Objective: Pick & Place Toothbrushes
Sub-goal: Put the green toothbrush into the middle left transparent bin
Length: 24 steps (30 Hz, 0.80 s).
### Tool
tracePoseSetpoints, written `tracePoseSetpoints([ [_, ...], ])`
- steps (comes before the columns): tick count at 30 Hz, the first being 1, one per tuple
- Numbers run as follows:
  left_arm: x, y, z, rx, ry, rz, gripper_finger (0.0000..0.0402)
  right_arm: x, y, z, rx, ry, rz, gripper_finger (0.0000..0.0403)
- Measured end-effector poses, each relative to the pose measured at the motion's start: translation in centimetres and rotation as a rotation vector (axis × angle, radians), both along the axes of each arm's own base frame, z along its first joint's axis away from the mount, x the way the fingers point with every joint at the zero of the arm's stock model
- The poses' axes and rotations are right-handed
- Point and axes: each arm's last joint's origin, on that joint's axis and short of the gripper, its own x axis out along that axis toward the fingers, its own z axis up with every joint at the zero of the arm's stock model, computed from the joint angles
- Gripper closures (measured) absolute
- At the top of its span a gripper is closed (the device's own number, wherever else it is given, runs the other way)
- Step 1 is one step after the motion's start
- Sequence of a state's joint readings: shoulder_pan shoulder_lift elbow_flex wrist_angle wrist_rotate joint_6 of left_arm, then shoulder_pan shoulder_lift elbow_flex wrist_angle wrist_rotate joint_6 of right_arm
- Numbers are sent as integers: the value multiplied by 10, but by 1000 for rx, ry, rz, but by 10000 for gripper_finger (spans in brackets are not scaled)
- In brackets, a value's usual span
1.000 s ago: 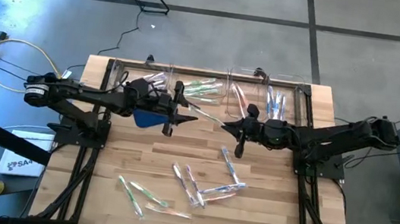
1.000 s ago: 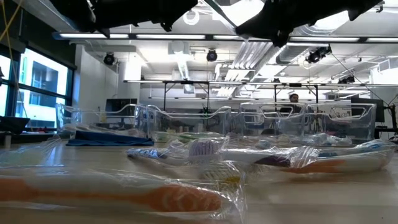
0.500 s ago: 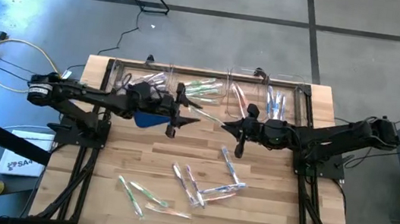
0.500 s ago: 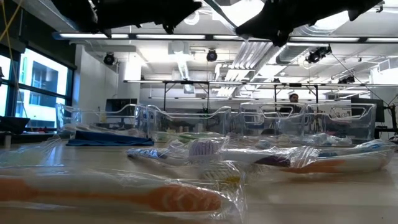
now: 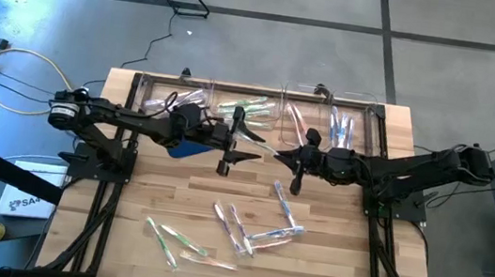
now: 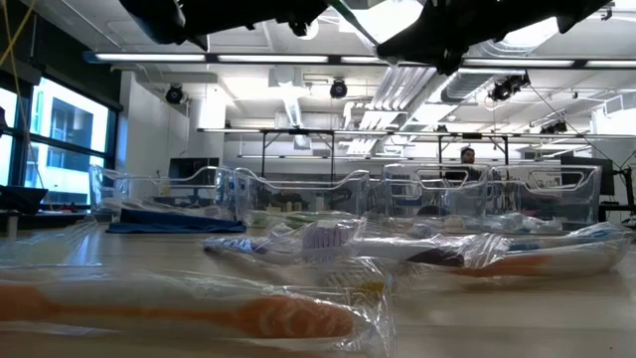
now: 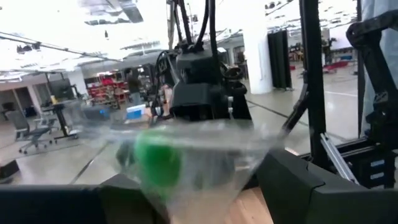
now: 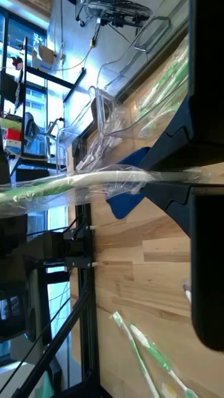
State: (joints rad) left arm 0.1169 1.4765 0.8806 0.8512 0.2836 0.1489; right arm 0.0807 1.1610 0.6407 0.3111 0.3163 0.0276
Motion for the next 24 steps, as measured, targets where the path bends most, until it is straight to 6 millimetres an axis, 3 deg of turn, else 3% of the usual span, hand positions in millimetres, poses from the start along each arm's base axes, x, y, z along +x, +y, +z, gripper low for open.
tracePoseSetpoints([
  [11, 2, 1, -7, -10, 73, 11, 217, 0, 0, 1, -25, -7, -5, 390],
  [24, 2, 1, -7, -4, 72, 23, 354, 0, 0, 1, -26, -6, 3, 390],
])
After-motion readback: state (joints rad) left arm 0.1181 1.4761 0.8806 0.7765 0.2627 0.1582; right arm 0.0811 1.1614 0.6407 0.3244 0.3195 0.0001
